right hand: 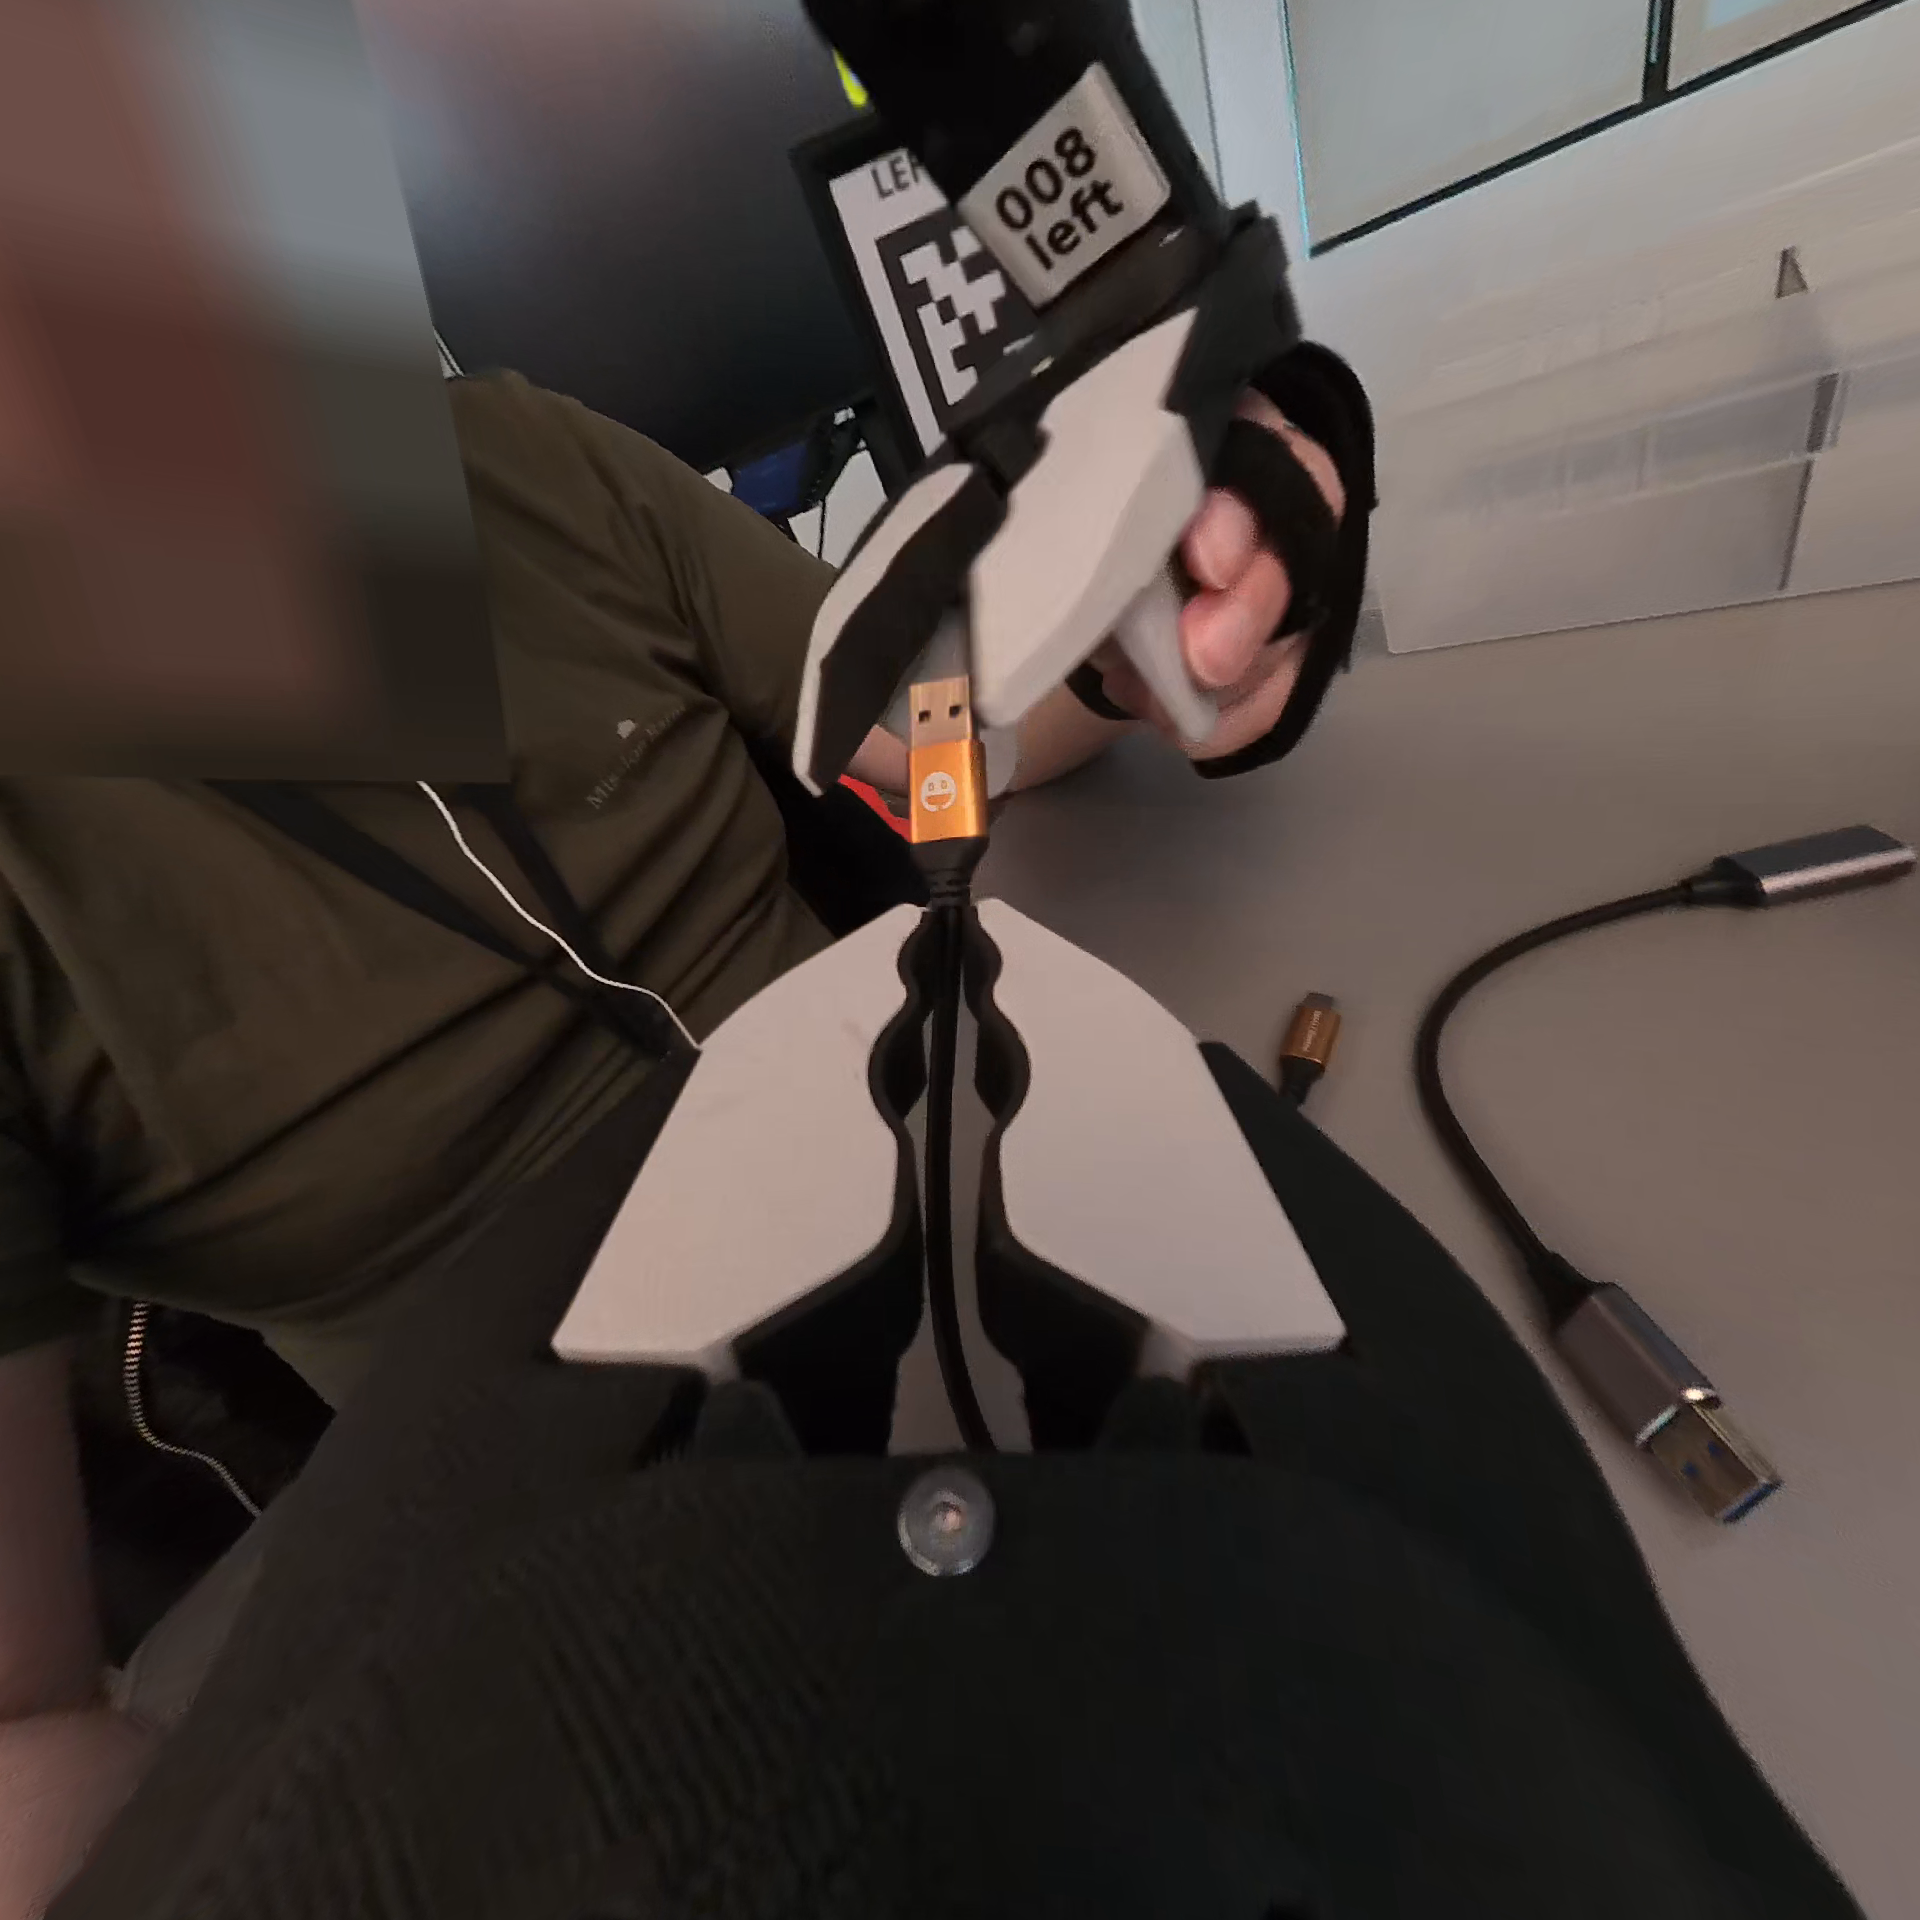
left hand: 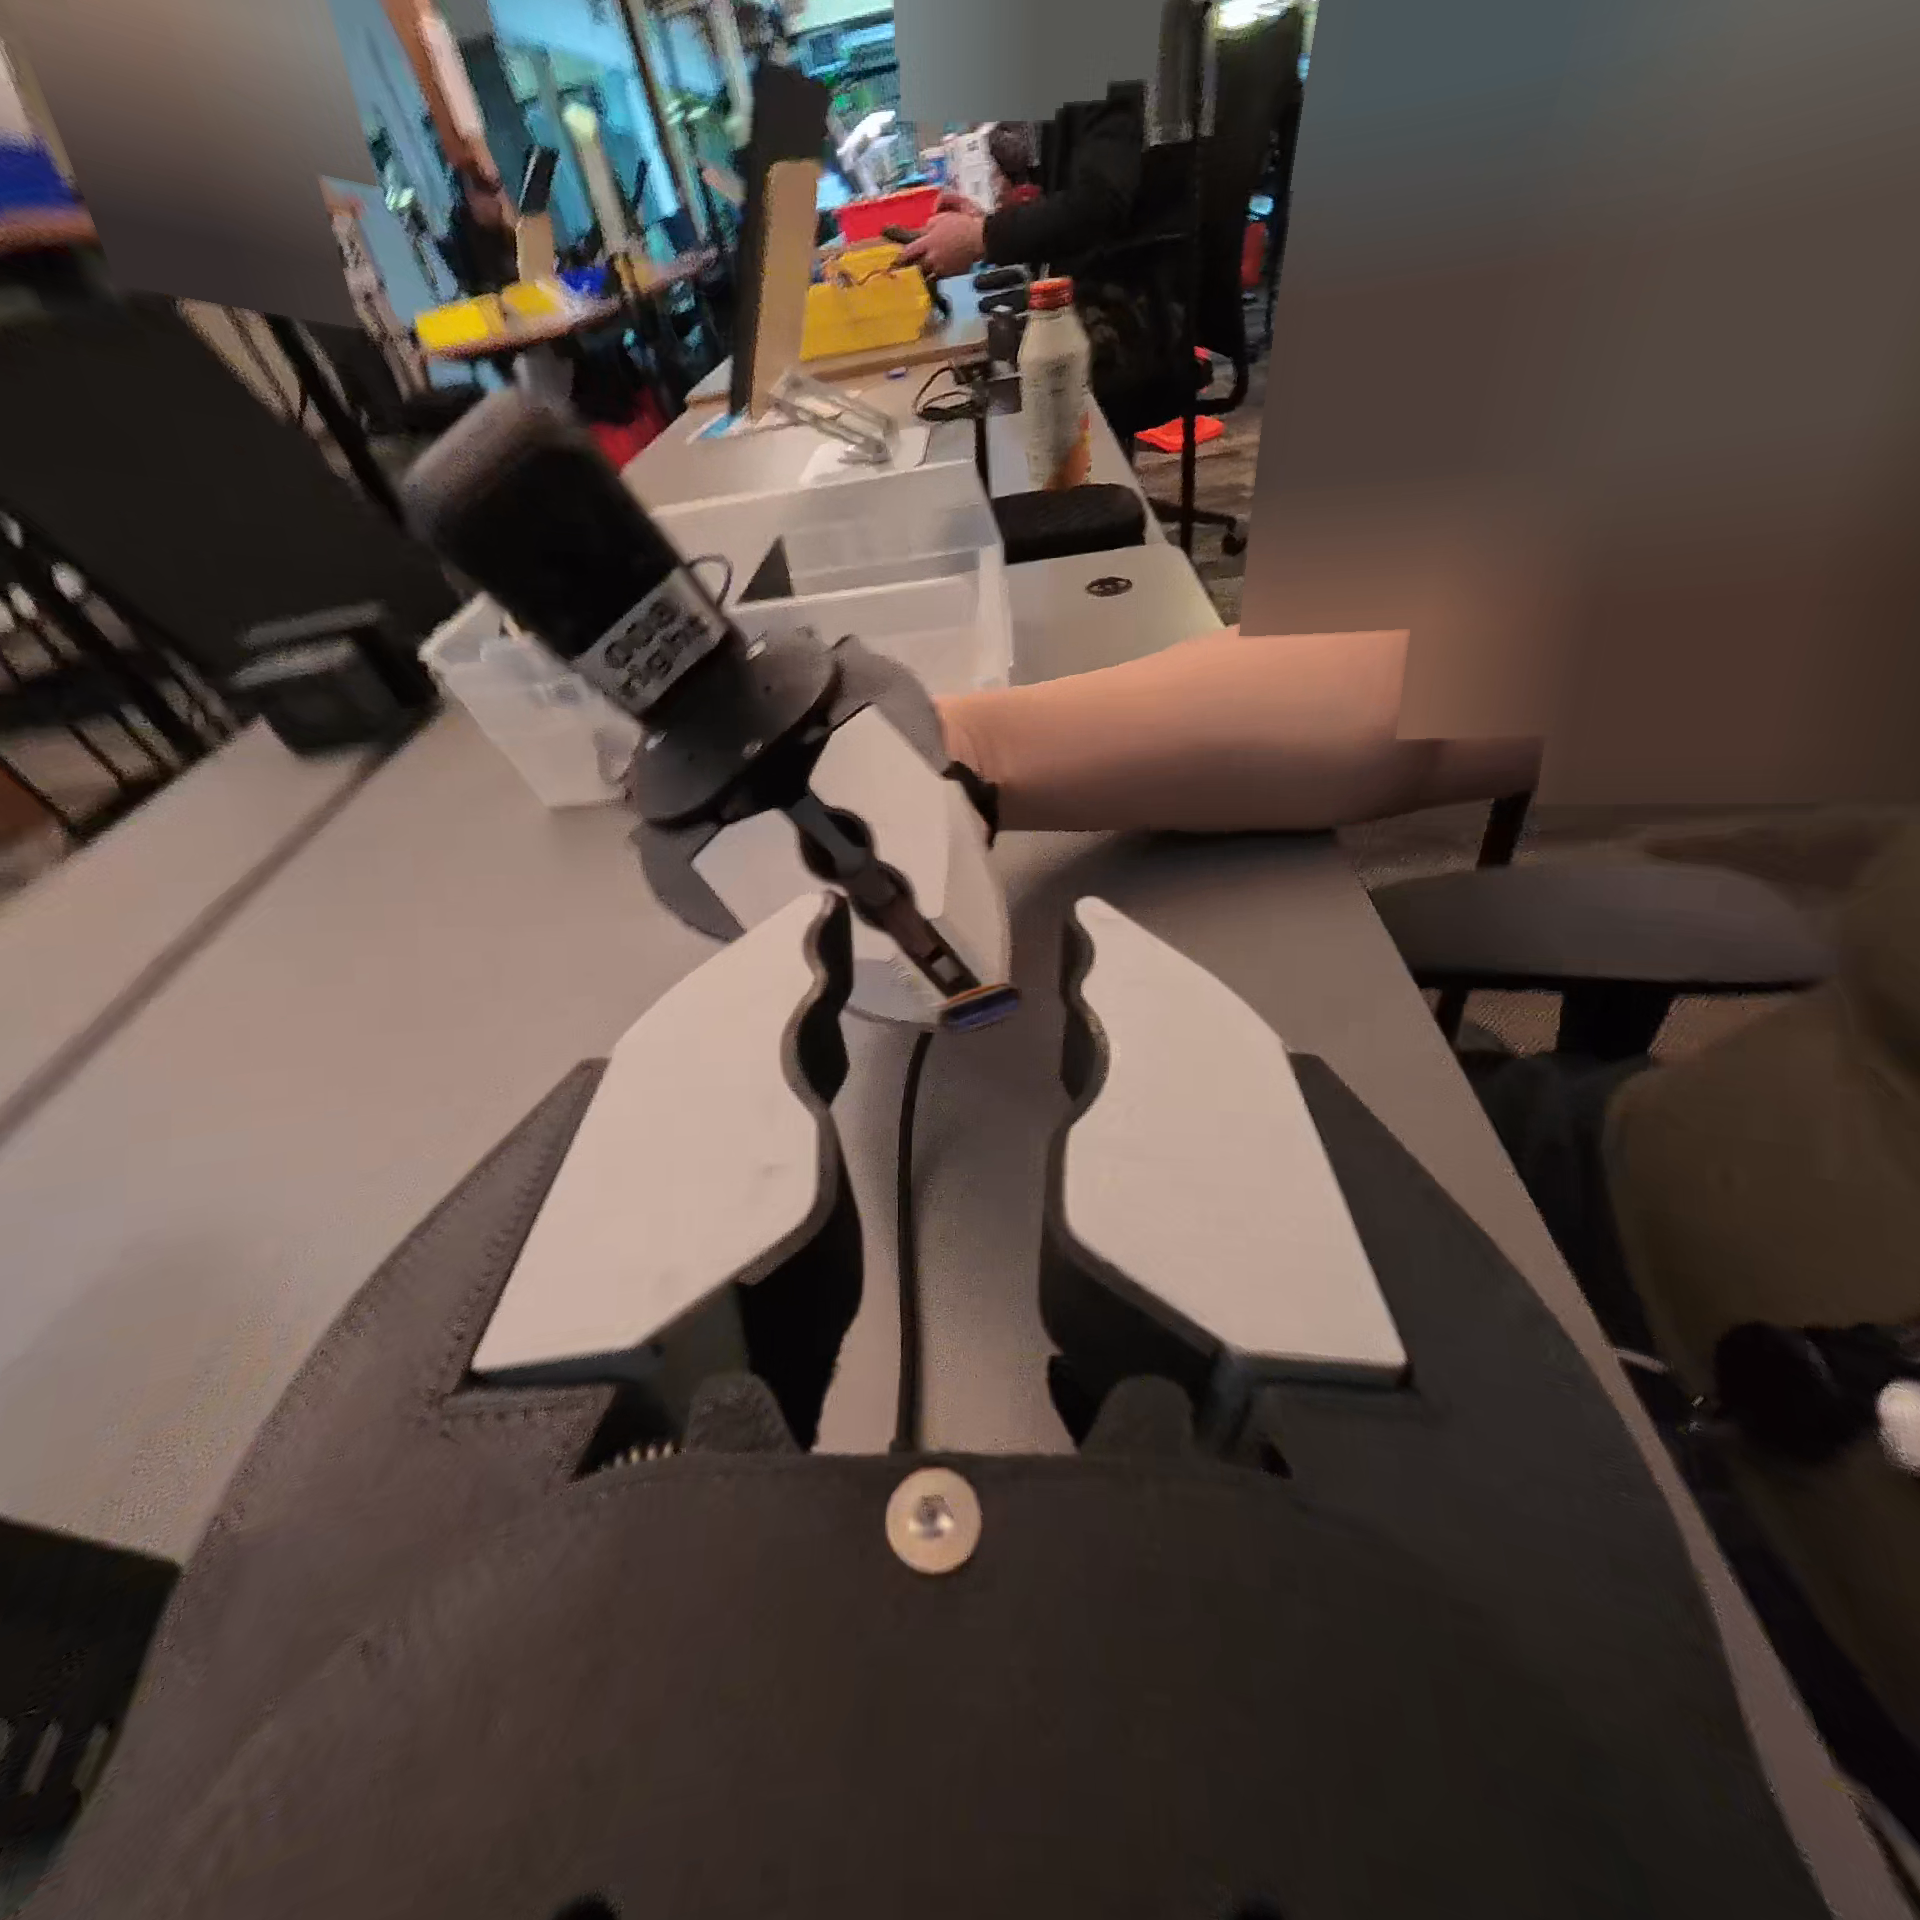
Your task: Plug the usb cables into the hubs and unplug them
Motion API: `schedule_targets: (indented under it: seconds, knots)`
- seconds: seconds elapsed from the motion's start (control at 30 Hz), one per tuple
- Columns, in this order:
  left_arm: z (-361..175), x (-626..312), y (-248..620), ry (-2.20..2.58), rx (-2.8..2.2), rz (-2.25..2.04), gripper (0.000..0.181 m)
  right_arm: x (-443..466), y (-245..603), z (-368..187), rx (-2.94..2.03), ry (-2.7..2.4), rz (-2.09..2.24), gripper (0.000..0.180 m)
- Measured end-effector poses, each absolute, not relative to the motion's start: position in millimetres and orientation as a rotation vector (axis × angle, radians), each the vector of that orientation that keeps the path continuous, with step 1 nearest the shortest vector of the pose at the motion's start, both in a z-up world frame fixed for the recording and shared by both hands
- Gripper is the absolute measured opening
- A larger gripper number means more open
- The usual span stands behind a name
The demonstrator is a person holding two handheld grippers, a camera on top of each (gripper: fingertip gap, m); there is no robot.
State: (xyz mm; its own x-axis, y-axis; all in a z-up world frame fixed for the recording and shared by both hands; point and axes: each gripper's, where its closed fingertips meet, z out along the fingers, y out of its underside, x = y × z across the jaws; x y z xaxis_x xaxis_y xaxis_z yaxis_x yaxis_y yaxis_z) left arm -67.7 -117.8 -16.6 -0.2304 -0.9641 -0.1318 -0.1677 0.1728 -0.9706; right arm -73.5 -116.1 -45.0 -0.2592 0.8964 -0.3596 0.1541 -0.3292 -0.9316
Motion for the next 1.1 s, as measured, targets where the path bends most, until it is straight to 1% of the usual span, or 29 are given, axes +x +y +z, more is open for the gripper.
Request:
schedule_targets:
  seconds: [0.07, 0.17, 0.3, 0.37, 0.53, 0.57, 0.63, 0.83, 0.93, 0.97, 1.1]
  knots:
    - [-24, -67, -109, 1.583, -1.186, -1.149, 0.044, -73, -113, -46, -1.416, -1.320, 1.594, 0.004]
    - [-35, -69, -105, 1.630, -1.207, -1.097, 0.043, -72, -107, -50, -1.436, -1.328, 1.482, 0.004]
    - [-46, -70, -104, 1.688, -1.250, -1.091, 0.021, -69, -98, -56, -1.493, -1.316, 1.392, 0.004]
    - [-48, -69, -101, 1.679, -1.253, -1.087, 0.014, -69, -96, -60, -1.516, -1.325, 1.371, 0.004]
    - [-57, -69, -97, 1.713, -1.242, -1.019, 0.015, -67, -93, -68, -1.557, -1.334, 1.337, 0.004]
    - [-59, -68, -97, 1.715, -1.245, -1.006, 0.018, -67, -93, -67, -1.558, -1.333, 1.335, 0.004]
    - [-61, -68, -96, 1.723, -1.253, -0.993, 0.014, -68, -93, -67, -1.559, -1.333, 1.326, 0.004]
    - [-65, -68, -94, 1.740, -1.275, -0.959, 0.014, -67, -91, -71, -1.578, -1.348, 1.291, 0.004]
    - [-70, -67, -91, 1.733, -1.331, -0.976, 0.017, -67, -89, -72, -1.588, -1.344, 1.264, 0.004]
    - [-71, -67, -91, 1.740, -1.338, -0.982, 0.014, -67, -88, -73, -1.594, -1.345, 1.252, 0.004]
    - [-71, -67, -90, 1.755, -1.342, -0.955, 0.014, -66, -87, -74, -1.601, -1.345, 1.237, 0.004]
